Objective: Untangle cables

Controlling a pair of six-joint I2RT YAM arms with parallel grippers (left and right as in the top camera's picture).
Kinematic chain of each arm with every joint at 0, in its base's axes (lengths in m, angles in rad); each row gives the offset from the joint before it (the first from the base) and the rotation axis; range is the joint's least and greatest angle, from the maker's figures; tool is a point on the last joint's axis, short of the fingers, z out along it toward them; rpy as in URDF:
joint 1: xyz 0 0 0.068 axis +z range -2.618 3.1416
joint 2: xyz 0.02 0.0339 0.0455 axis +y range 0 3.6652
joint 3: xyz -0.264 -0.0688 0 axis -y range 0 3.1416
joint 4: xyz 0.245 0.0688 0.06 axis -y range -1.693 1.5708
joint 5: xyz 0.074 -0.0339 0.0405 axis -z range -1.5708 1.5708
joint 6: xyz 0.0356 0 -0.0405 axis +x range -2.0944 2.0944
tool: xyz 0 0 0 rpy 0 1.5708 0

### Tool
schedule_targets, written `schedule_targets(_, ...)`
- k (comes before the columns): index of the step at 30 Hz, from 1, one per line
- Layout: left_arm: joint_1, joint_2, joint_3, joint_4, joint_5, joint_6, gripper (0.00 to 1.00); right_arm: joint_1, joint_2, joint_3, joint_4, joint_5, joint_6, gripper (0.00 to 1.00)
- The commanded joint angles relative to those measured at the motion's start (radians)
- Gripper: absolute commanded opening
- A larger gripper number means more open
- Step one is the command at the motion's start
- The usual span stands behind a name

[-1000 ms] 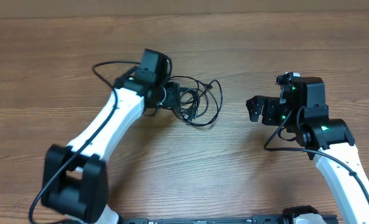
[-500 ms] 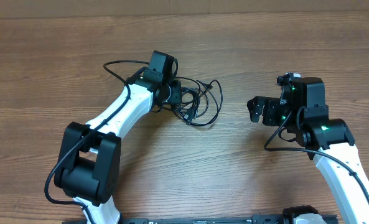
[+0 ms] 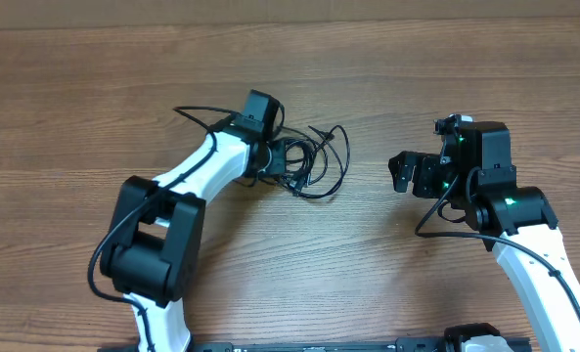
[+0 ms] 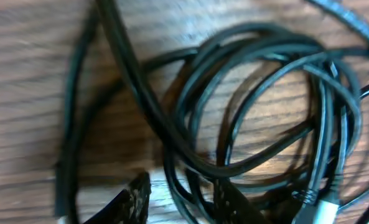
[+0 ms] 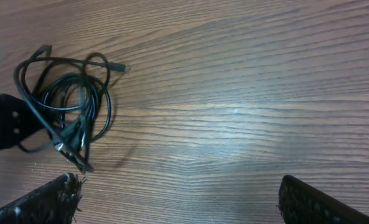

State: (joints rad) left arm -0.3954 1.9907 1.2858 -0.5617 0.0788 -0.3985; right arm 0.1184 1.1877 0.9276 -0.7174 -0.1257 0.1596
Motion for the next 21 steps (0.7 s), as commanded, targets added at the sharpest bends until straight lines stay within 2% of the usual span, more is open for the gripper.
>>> schedule_targets(1,-0.02,0.026,0.006,0.012,0.019,0.01,0.4,0.0,-0.005,0.027,0.005,0.006,-0.003,1.0)
schedule_targets(3,-0.024,0.027,0.006,0.032,0.019,0.01,0.48,0.0,-0.005,0.027,0.005,0.006,-0.003,1.0)
schedule_targets(10,-0.024,0.027,0.006,0.077,0.005,0.009,0.47,0.0,-0.005,0.027,0.004,0.006,-0.003,1.0)
schedule_targets(14,-0.024,0.029,0.006,0.068,-0.001,0.009,0.29,0.0,-0.005,0.027,0.004,0.006,-0.003,1.0)
schedule_targets(19,-0.025,0.033,0.005,0.051,-0.009,0.009,0.19,0.0,-0.005,0.027,0.004,0.005,-0.003,1.0)
schedule_targets(21,-0.024,0.032,0.005,0.051,-0.012,0.009,0.07,0.0,-0.005,0.027,0.002,0.005,-0.003,1.0)
